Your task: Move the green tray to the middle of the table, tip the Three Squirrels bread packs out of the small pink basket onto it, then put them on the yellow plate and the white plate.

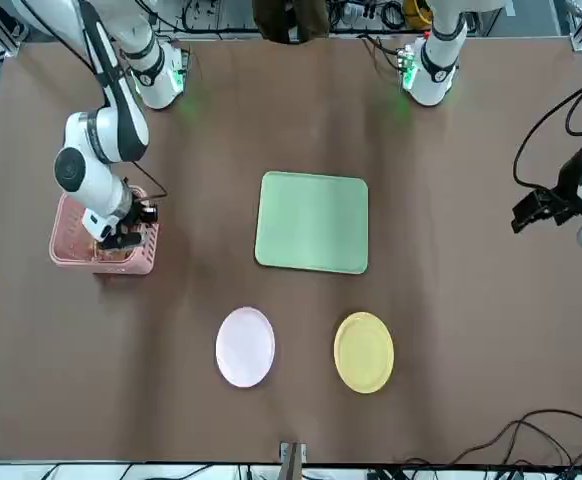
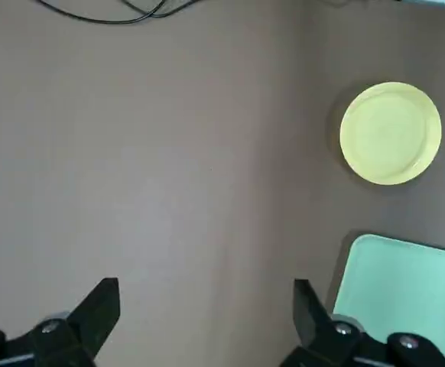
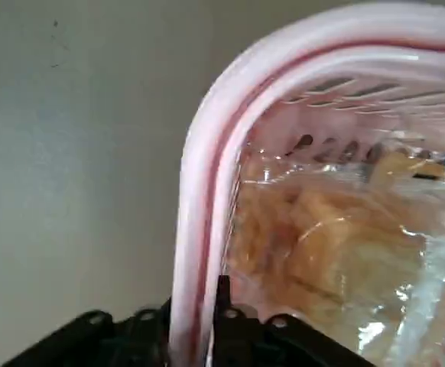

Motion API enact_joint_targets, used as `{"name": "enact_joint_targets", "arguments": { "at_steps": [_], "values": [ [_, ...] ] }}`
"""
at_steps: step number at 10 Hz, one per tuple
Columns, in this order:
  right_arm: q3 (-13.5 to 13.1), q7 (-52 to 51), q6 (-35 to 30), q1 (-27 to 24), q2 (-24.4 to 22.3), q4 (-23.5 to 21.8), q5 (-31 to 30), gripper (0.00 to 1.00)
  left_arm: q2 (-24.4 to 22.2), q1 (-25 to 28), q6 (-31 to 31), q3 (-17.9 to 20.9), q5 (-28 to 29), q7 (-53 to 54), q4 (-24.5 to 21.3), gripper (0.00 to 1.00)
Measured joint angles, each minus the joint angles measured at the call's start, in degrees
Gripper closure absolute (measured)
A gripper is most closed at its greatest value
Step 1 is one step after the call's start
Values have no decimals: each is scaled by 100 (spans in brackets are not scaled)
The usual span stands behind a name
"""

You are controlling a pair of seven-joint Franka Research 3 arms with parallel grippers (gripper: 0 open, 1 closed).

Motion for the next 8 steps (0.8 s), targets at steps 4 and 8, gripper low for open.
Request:
{"name": "enact_joint_targets", "arguments": {
  "at_steps": [4,8],
  "values": [
    [22,25,-47,38,-64,184,0,94,5,-7,164,-105,0,55,-6,0],
    [50,34,-1051,184,-329,1082,36,94,165,-132,406,-151,0,52,30,0]
  ]
}}
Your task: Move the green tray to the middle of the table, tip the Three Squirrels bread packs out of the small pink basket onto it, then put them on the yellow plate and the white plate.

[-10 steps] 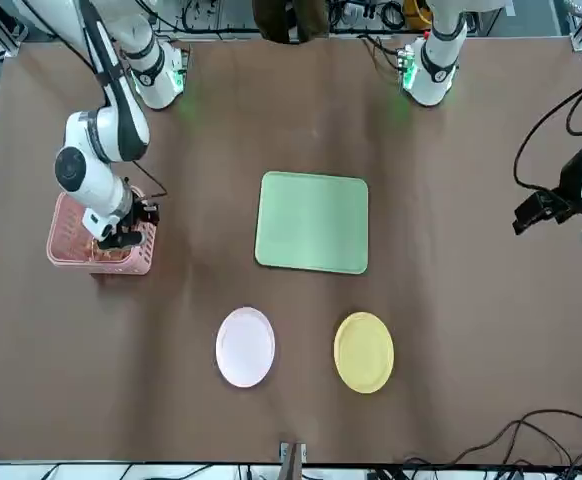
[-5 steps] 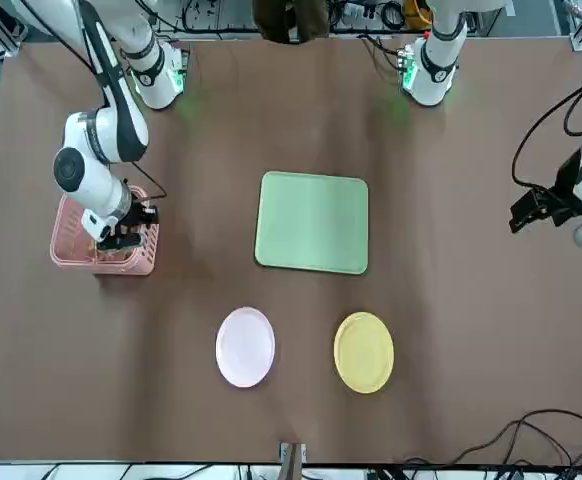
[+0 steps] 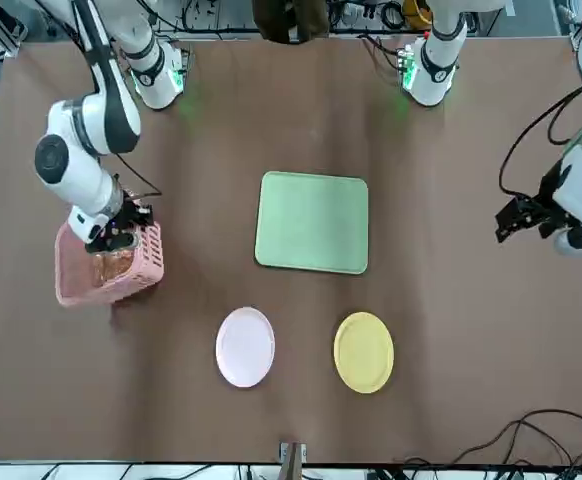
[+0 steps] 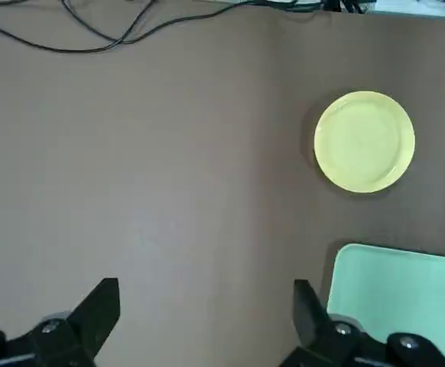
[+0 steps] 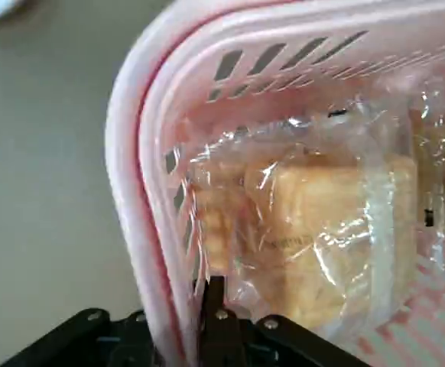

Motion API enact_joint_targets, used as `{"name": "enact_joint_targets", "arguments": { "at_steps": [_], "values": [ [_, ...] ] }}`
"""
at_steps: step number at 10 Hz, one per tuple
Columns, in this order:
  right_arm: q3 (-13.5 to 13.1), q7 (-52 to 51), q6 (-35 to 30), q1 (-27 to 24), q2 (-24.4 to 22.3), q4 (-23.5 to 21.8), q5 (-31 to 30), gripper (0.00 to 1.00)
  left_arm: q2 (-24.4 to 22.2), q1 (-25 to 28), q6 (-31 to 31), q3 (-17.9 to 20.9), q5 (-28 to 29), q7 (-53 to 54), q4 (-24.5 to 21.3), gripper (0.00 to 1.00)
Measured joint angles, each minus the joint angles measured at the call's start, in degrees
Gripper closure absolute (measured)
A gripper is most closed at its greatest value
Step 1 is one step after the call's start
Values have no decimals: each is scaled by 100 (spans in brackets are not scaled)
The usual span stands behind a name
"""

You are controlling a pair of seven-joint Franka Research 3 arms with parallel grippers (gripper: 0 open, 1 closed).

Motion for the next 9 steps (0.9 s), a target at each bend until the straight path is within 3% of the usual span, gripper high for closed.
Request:
{"name": "enact_joint_targets", "arguments": {
  "at_steps": [3,4,6,9],
  "values": [
    [107,191,-303,300,-47,461,470,94,510,-40,28,-23,0,-22,232,0],
    [423,413,-340,242,-64,579,551,94,660,-57,58,-54,0,-39,307,0],
    [1312,1087,-344,35,-88,853,826,94,695,-39,59,-56,0,-42,422,0],
    [2186,1332,161,-46,-77,1036,2126,94,615,17,54,-42,0,-17,495,0]
  ]
}}
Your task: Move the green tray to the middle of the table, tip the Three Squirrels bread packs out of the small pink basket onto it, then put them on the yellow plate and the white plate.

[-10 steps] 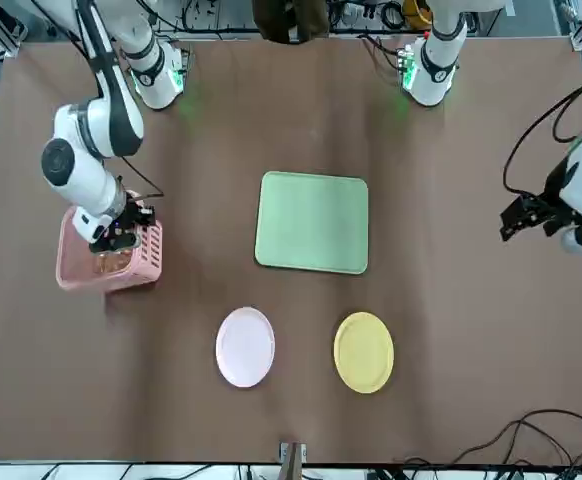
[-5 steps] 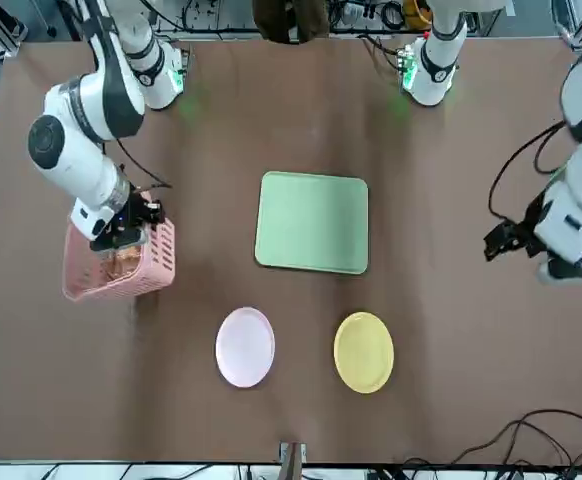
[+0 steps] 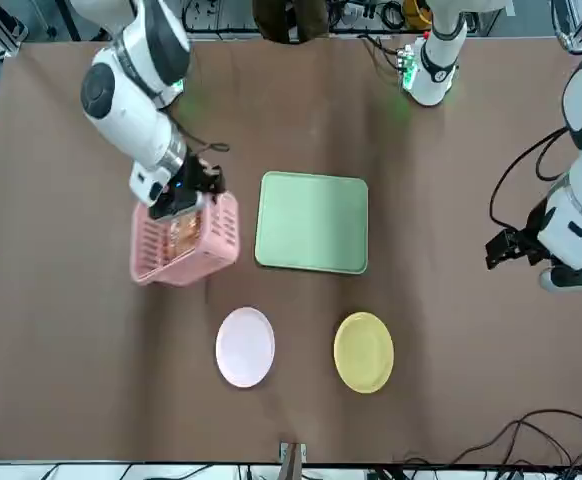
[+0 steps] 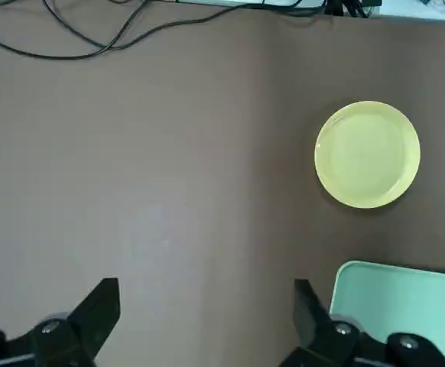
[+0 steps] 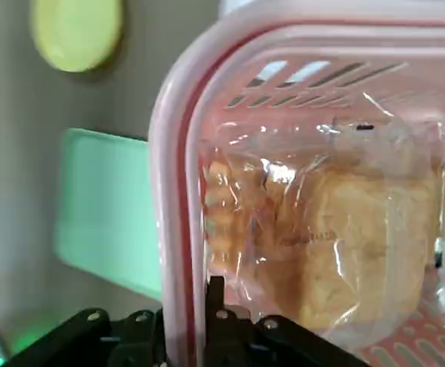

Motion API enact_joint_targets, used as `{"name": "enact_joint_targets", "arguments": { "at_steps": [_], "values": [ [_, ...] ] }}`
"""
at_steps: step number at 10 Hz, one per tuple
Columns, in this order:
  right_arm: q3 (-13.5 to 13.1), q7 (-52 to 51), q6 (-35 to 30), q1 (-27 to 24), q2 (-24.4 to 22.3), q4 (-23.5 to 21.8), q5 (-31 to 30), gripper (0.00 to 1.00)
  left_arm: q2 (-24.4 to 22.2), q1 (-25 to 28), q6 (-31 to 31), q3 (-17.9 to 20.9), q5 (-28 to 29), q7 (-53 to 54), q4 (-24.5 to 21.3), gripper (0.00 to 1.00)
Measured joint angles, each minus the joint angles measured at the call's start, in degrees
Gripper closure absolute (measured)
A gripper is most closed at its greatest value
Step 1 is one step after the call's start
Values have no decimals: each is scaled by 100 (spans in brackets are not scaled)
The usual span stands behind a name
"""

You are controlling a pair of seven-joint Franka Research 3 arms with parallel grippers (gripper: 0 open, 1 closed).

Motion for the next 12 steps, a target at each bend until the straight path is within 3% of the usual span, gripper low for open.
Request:
{"name": "enact_joint_targets", "arguments": {
  "at_steps": [3,7,9,12],
  "values": [
    [1163,22,1385,-198,460,-22,679,94,-61,72,-21,7,0,11,18,0],
    [2326,38,3341,-240,1526,20,1229,94,-90,208,-33,2,-47,18,20,0],
    [2654,46,3807,-238,2110,245,1238,94,-88,173,-41,-16,-47,15,18,0],
    [2836,38,3933,-164,2709,815,1237,94,-88,191,-42,-12,-47,16,17,0]
  ]
}}
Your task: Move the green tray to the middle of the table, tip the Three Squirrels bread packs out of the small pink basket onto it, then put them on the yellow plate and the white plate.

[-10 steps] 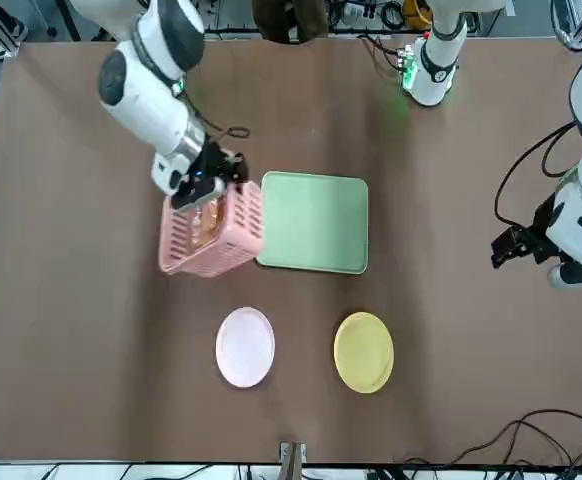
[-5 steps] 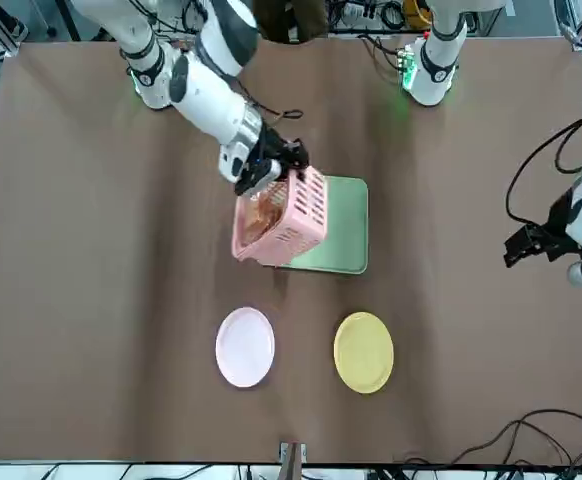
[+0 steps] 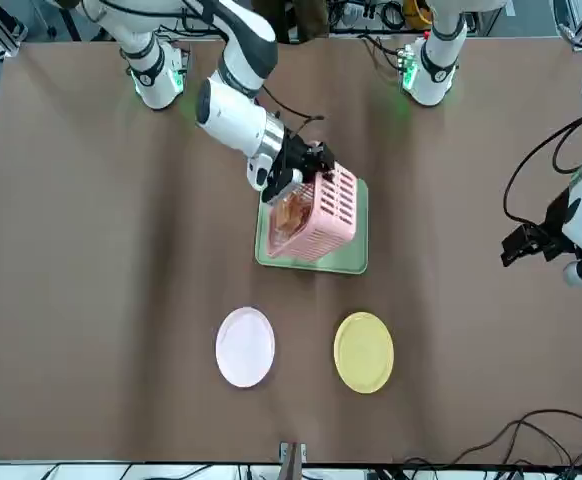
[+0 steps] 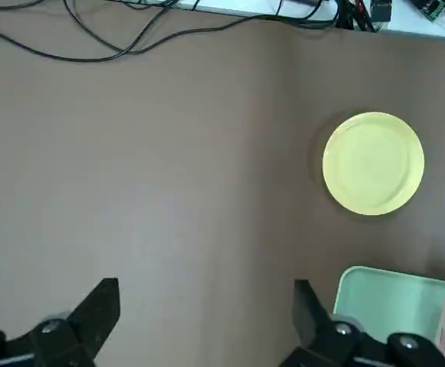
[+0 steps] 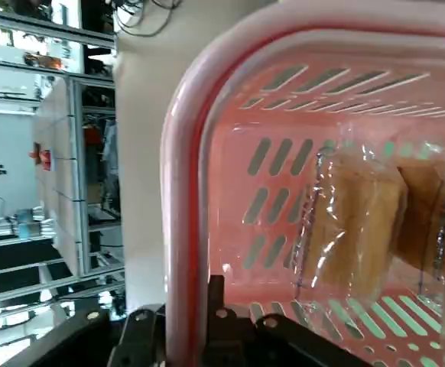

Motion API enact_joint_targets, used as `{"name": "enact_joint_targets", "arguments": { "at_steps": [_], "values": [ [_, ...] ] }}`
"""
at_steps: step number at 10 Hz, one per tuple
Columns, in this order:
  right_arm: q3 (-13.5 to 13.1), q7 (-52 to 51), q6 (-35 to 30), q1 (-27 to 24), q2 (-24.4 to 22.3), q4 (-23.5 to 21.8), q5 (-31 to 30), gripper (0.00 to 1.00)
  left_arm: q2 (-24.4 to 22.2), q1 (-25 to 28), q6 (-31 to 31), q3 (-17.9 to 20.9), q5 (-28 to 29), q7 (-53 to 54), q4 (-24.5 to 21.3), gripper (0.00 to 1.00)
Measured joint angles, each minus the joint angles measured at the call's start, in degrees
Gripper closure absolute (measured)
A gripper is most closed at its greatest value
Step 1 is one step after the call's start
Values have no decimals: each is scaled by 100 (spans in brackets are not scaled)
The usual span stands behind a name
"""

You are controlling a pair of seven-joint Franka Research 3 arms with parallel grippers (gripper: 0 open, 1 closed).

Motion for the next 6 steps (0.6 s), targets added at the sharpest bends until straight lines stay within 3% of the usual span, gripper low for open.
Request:
{"name": "enact_joint_targets", "arguments": {
  "at_steps": [4,6],
  "values": [
    [78,13,855,678,499,542,2,94,5,-30,-7,-6,0,0,-2,0],
    [38,12,973,948,711,693,2,94,10,-46,-10,-6,0,0,-3,0]
  ]
}}
